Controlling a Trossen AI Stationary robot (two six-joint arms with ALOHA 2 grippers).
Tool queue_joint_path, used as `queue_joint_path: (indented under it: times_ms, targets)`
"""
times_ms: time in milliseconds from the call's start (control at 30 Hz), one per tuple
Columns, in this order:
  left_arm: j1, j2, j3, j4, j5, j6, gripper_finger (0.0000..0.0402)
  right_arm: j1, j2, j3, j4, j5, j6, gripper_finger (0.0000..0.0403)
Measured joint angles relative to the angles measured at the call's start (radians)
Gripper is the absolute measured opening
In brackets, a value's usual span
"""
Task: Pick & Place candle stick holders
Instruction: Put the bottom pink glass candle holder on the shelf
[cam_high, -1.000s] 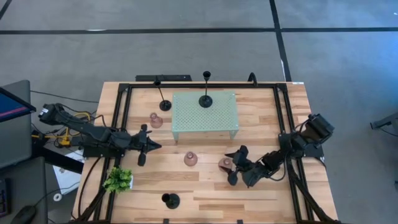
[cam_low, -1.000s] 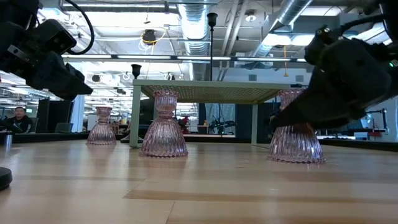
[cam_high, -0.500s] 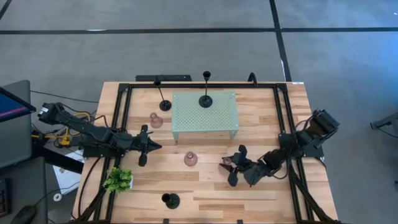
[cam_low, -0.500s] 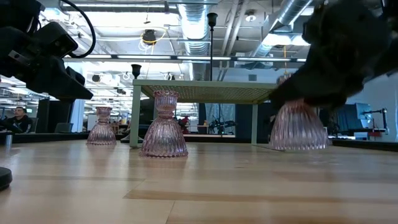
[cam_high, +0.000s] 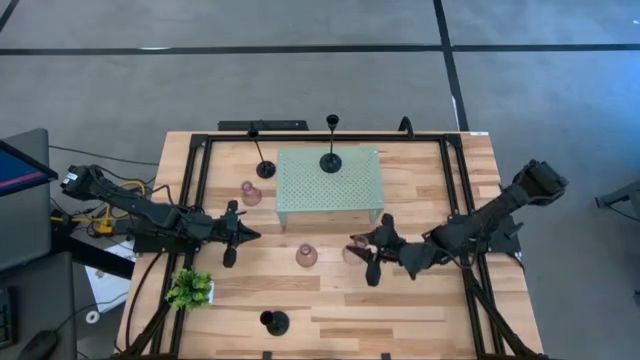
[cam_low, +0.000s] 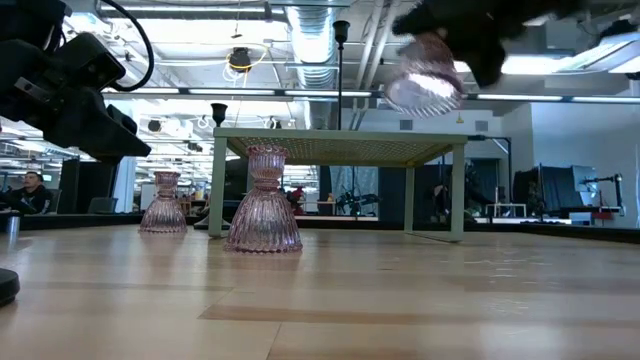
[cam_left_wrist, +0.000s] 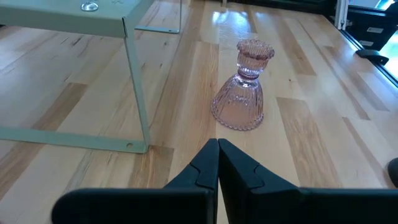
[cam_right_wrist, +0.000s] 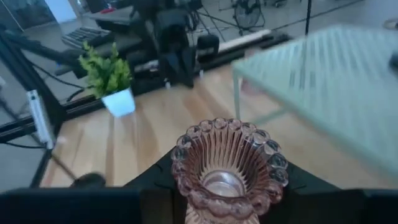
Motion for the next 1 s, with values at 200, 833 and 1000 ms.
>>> queue_joint_path:
  times_ms: [200,833,1000]
  targets:
    - [0.000,0.000,0.000,0.001,0.000,0.001,0.0008,-0.126,0.023,0.171,-0.126,-0.075,-0.145,0.0120]
    - [0.000,0.000,0.000,0.005,0.000,0.000,0.0008,-0.444,0.166,0.220,-0.065,-0.251,-0.194,0.0120]
    - [0.000,0.000,0.000,0.005,0.000,0.001,0.0008,-0.476,0.166,0.220,-0.059,-0.246,-0.217,0.0120]
